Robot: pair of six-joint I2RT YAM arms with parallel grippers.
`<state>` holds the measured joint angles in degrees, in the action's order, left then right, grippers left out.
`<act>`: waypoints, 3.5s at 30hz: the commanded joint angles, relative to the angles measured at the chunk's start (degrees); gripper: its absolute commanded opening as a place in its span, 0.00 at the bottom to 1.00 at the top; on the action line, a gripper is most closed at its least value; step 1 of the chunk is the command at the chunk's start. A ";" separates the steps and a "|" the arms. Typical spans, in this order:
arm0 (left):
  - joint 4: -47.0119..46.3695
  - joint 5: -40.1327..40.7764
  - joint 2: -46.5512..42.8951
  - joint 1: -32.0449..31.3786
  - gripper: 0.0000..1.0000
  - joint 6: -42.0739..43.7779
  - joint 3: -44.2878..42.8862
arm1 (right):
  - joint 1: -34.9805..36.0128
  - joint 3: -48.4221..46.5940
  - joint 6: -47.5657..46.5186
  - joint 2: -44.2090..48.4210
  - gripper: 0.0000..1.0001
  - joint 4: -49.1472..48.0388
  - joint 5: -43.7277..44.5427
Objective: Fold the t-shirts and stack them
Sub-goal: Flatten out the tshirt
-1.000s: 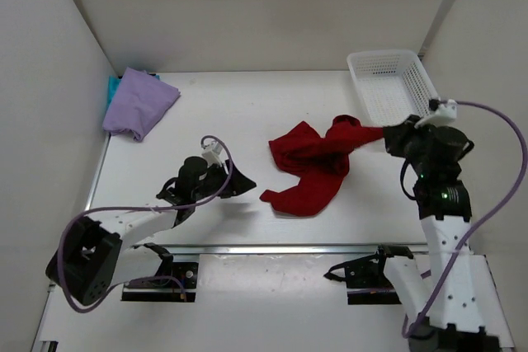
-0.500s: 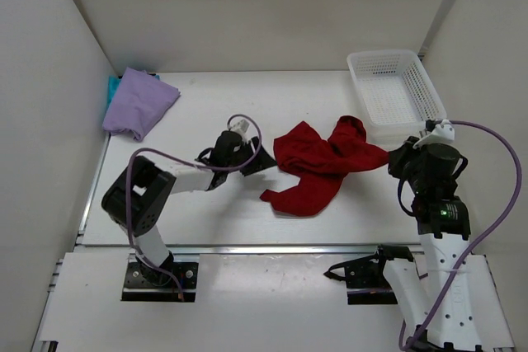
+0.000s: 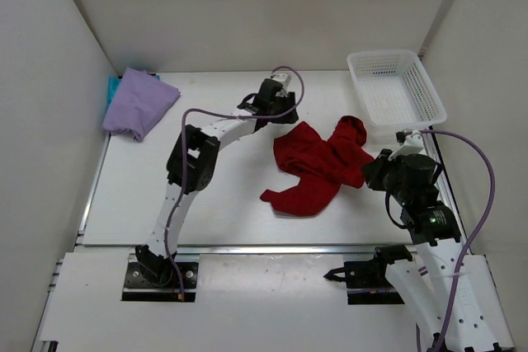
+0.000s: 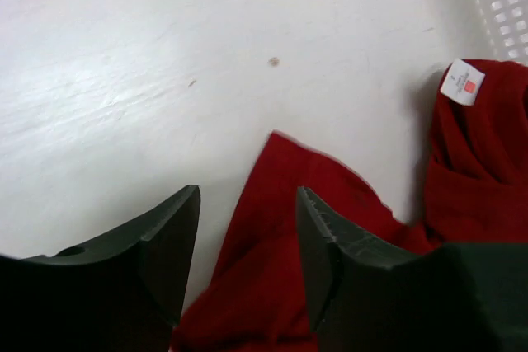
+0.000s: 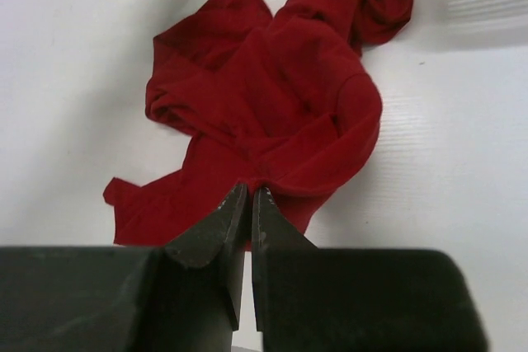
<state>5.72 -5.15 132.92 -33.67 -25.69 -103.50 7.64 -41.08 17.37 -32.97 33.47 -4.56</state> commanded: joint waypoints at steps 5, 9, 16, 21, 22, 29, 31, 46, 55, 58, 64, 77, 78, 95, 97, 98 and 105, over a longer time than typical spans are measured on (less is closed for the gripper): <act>23.36 2.00 16.99 -4.73 0.68 15.41 -33.03 | 1.15 3.46 2.41 2.73 0.00 -0.34 -2.47; 25.40 1.37 21.24 -4.91 0.54 13.65 -39.23 | 1.32 5.66 2.58 3.61 0.00 -0.51 -3.44; 27.24 3.04 18.87 -1.59 0.00 6.12 -42.21 | 1.06 4.52 2.41 1.25 0.00 -4.37 -5.90; 22.61 -9.94 7.39 9.13 0.00 -8.46 -37.76 | -1.65 -1.52 1.80 -6.99 0.00 -11.23 -8.10; 21.11 -12.84 5.18 12.28 0.00 -11.37 -35.65 | -2.18 -4.94 1.27 -8.50 0.00 -13.33 -9.58; 7.73 -19.10 -17.76 28.29 0.00 -21.41 -17.35 | -13.25 -45.13 2.58 -32.89 0.00 -17.24 -22.23; 8.35 -21.12 -20.33 31.81 0.00 -23.86 -18.49 | -13.79 -59.20 2.59 -39.00 0.00 -13.71 -23.92; -14.86 -24.04 -62.39 48.17 0.14 -33.38 46.13 | -13.01 -7.40 6.79 -5.84 0.00 -20.02 -26.99; -8.28 -13.33 -76.57 52.50 0.48 -26.87 71.34 | 5.86 23.41 16.29 17.74 0.00 -10.02 -17.18; -5.81 -9.45 -77.81 47.57 0.45 -22.65 72.03 | 17.12 23.24 21.56 20.66 0.00 -6.34 -5.60; -7.73 -7.77 -70.18 43.35 0.44 -21.50 78.36 | 34.71 24.47 29.56 24.18 0.00 -4.38 11.84; -11.51 -1.44 -52.42 43.51 0.51 -25.54 73.79 | 24.11 23.85 22.11 16.54 0.00 -10.34 -0.68; -12.21 -0.92 -51.02 43.43 0.53 -26.24 73.88 | 20.09 24.03 21.84 15.75 0.00 -11.58 -5.33; -15.75 -5.13 -48.69 38.78 0.00 -29.77 66.25 | 11.86 16.48 15.16 6.63 0.00 -11.33 -7.49; -13.99 -8.28 -53.10 37.54 0.00 -28.45 63.08 | 13.54 8.43 11.92 3.10 0.00 -9.67 -1.28; -11.63 -9.43 -56.16 35.97 0.00 -27.84 60.20 | 14.15 5.43 11.21 0.65 0.00 -7.31 1.45; 1.57 -14.63 -68.49 32.52 0.00 -22.64 34.37 | 13.46 -40.35 -1.80 -17.00 0.00 5.35 14.13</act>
<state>2.83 -15.86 71.22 -1.56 -50.65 -60.84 21.61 -67.18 22.76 -46.00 36.21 1.63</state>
